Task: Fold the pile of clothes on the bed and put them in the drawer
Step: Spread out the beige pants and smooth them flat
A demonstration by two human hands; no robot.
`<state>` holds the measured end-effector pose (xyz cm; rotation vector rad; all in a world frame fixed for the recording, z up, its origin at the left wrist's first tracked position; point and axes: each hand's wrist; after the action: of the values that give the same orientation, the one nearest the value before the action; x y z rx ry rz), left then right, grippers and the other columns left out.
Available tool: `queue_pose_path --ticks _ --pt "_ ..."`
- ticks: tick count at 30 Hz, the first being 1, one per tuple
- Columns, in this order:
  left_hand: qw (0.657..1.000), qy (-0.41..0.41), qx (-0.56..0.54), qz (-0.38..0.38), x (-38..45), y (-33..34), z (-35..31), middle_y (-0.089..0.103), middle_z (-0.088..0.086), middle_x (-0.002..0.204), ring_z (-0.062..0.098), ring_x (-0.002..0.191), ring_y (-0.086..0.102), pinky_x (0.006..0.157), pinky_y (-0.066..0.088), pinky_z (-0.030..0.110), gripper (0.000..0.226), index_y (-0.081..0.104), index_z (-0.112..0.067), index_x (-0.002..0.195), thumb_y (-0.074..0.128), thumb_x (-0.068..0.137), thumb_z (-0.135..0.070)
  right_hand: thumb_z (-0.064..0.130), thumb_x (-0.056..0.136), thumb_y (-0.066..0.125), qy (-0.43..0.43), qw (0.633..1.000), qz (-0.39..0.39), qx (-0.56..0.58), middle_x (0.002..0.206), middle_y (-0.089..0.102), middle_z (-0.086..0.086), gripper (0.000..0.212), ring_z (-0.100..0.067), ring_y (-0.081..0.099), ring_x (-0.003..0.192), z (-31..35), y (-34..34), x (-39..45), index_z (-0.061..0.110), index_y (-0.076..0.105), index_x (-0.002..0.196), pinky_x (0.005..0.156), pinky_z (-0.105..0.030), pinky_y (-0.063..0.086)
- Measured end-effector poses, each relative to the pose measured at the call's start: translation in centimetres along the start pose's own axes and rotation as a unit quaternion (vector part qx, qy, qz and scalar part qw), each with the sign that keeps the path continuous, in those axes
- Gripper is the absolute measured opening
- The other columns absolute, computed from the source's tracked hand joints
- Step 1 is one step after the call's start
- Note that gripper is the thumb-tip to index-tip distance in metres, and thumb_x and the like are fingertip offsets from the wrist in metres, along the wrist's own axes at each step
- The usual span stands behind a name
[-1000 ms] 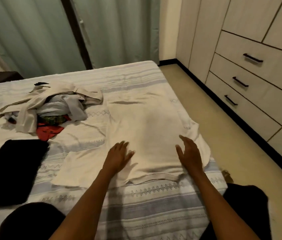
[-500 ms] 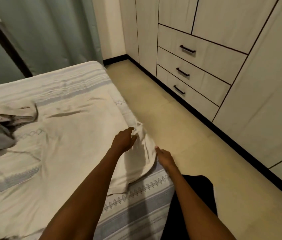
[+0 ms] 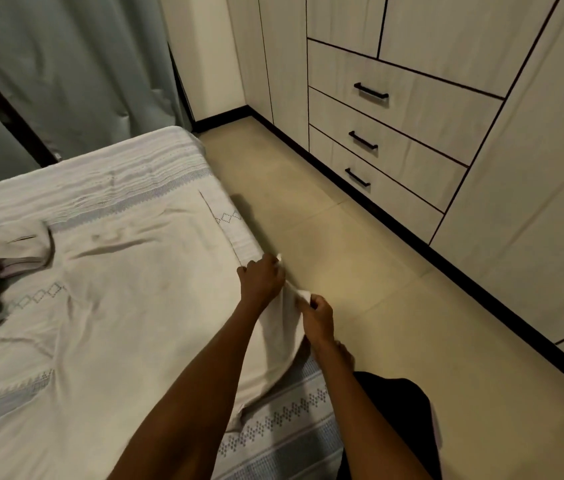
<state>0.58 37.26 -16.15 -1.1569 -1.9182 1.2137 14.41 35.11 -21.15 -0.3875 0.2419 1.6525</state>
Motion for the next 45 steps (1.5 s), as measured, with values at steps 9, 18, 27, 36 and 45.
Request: queue_pose_path --ticks 9,18,27,36,45 --pt "0.990 0.109 0.081 0.047 -0.4 -0.1 0.5 0.057 0.010 0.130 0.038 0.115 0.055 0.096 0.039 0.046 0.055 0.039 -0.020 0.146 0.058 0.096 -0.028 0.013 0.095 0.050 0.059 0.986 -0.133 -0.076 0.116 0.067 -0.009 0.043 -0.036 0.062 0.103 -2.5 -3.7 -2.5 0.028 0.040 0.133 0.097 -0.050 0.045" --pt "0.990 0.097 0.079 -0.064 -7.1 -0.8 5.9 0.064 0.011 0.111 0.036 0.094 0.062 0.074 0.050 0.043 0.031 0.060 -0.014 0.123 0.061 0.095 -0.027 0.035 0.094 0.050 -0.234 0.905 0.014 -0.354 0.144 0.054 -0.003 0.050 -0.026 0.048 0.133 -1.1 -1.5 -7.2 0.019 0.054 0.141 0.108 -0.047 0.041" --pt "0.990 -0.014 -0.002 -0.140 -16.0 -2.4 15.4 0.065 0.002 0.124 0.025 0.110 0.062 0.092 0.047 0.040 0.046 0.061 -0.017 0.124 0.043 0.098 -0.050 0.032 0.083 0.059 -0.190 0.858 -0.038 -0.475 0.156 0.032 -0.030 0.079 -0.049 0.031 0.143 -2.2 4.4 -12.2 -0.009 0.038 0.147 0.120 -0.054 0.011" --pt "0.971 -0.188 0.054 -0.140 -17.4 -9.3 26.3 0.058 0.017 0.134 0.037 0.119 0.056 0.097 0.044 0.049 0.075 0.056 -0.006 0.132 0.022 0.090 -0.057 0.051 0.087 0.044 -0.304 0.753 0.169 -0.559 0.126 0.068 -0.014 0.059 -0.043 0.063 0.117 -3.1 15.4 -12.2 0.012 0.072 0.120 0.094 -0.053 0.052" --pt "0.968 -0.235 0.085 -0.015 -14.5 -12.7 34.3 0.013 0.008 0.166 0.033 0.150 0.017 0.120 0.016 0.046 0.078 0.020 -0.017 0.157 0.014 0.096 -0.065 0.055 0.093 0.036 -0.361 0.683 0.213 -0.598 0.132 0.065 -0.013 0.061 -0.045 0.063 0.117 -2.0 25.5 -8.6 0.017 0.071 0.125 0.092 -0.058 0.052"
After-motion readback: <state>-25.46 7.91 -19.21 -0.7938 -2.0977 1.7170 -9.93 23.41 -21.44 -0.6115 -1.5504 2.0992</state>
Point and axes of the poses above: each hand's wrist, its own x-axis towards the middle knuckle, its own y-axis out of the palm, z = x × y
